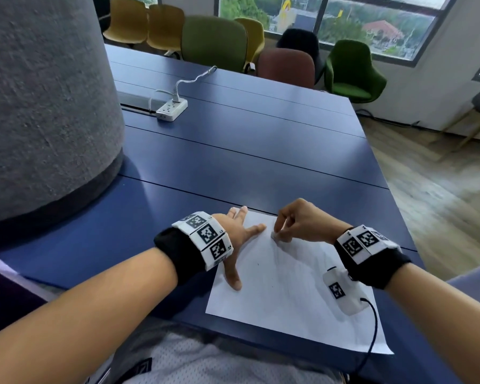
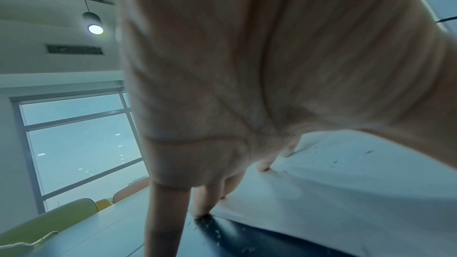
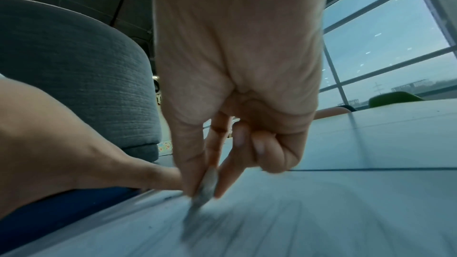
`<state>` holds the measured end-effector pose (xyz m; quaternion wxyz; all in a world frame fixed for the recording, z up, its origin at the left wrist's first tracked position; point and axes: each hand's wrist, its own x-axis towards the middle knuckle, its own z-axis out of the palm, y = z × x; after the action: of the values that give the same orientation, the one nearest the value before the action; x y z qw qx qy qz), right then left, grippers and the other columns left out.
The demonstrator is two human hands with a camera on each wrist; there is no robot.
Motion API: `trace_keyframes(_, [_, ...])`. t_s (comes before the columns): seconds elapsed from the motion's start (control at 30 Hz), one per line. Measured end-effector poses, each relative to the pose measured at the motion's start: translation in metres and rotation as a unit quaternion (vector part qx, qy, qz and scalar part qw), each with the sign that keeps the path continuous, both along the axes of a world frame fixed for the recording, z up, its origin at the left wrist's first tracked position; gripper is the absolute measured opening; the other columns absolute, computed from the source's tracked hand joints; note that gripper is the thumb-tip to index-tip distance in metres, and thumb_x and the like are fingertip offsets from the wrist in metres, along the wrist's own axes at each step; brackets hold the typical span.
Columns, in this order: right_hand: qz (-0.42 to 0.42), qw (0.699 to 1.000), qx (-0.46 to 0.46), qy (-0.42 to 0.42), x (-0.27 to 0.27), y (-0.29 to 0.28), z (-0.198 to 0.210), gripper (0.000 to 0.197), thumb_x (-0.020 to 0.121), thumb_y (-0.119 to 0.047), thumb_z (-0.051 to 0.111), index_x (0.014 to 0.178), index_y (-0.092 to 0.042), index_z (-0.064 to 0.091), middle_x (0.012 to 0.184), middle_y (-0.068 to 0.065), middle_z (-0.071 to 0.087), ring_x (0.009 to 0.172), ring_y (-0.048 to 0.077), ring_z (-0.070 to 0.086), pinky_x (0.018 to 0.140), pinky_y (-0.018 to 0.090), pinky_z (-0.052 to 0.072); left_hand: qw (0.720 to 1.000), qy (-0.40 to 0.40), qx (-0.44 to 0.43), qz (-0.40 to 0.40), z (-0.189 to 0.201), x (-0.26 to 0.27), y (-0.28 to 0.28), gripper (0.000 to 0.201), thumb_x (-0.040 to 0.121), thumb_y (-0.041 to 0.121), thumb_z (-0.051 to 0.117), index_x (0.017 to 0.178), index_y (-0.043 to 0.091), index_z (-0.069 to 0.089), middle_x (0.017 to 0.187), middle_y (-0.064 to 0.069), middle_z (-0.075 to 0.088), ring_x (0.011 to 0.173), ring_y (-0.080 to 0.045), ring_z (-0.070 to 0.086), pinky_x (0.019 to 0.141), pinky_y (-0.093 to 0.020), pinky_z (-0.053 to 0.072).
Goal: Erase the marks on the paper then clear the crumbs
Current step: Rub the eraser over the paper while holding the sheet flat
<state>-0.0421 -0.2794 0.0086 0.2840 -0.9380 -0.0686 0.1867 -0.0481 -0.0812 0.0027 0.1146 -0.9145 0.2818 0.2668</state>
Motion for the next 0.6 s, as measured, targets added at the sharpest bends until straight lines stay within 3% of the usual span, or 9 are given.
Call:
trace_keyframes(0.07, [0.033,0.999,-0.018,0.037,-0.002,0.001,0.003,0.007,0.074,-0.018,0.078,0.076,-0.013,0.073,0.060,-0.004,0.069,0.056,0.001,0.060,0.054,0.013,0.041,1.000,0.001,-0.002,0.000,0.001,-0.001,0.000,0.143,0.056,0.066,0.085,0.152,0.044,-0.018,0.162,-0.011,-0.025,0.152,-0.028,-0.010,0.114,-0.045,0.030])
trace_keyframes(0.23, [-0.027,0.999,0.004,-0.030,0.003,-0.002,-0.002,0.007,0.075,-0.016,0.079,0.075,-0.012,0.073,0.061,-0.002,0.068,0.052,0.002,0.056,0.047,0.009,0.039,1.000,0.006,-0.004,0.001,0.001,-0.001,0.001,0.144,0.055,0.065,0.086,0.152,0.045,-0.019,0.161,-0.010,-0.027,0.152,-0.027,-0.013,0.115,-0.046,0.029])
trace_keyframes(0.37, [0.040,0.999,-0.002,0.030,-0.007,-0.001,0.001,0.008,0.075,-0.019,0.080,0.077,-0.014,0.073,0.062,-0.003,0.070,0.056,0.001,0.061,0.054,0.010,0.041,1.000,0.011,0.001,0.004,0.003,-0.001,-0.001,0.143,0.057,0.064,0.086,0.151,0.045,-0.020,0.161,-0.010,-0.028,0.151,-0.027,-0.014,0.115,-0.047,0.028])
trace_keyframes(0.5, [-0.027,0.998,0.013,-0.048,0.002,-0.006,-0.001,0.009,0.076,-0.015,0.079,0.079,-0.009,0.073,0.061,-0.003,0.067,0.046,-0.005,0.055,0.047,0.008,0.038,1.000,0.016,-0.001,0.006,0.001,-0.001,0.000,0.144,0.056,0.064,0.086,0.151,0.046,-0.020,0.161,-0.009,-0.029,0.151,-0.026,-0.015,0.116,-0.047,0.027])
trace_keyframes(0.6, [0.030,1.000,0.006,0.006,-0.007,-0.005,0.001,0.006,0.076,-0.015,0.078,0.079,-0.012,0.073,0.064,-0.002,0.070,0.054,-0.001,0.059,0.055,0.013,0.043,1.000,0.019,-0.003,0.007,0.002,0.000,0.000,0.144,0.057,0.063,0.087,0.151,0.045,-0.020,0.160,-0.010,-0.030,0.151,-0.027,-0.016,0.116,-0.047,0.027])
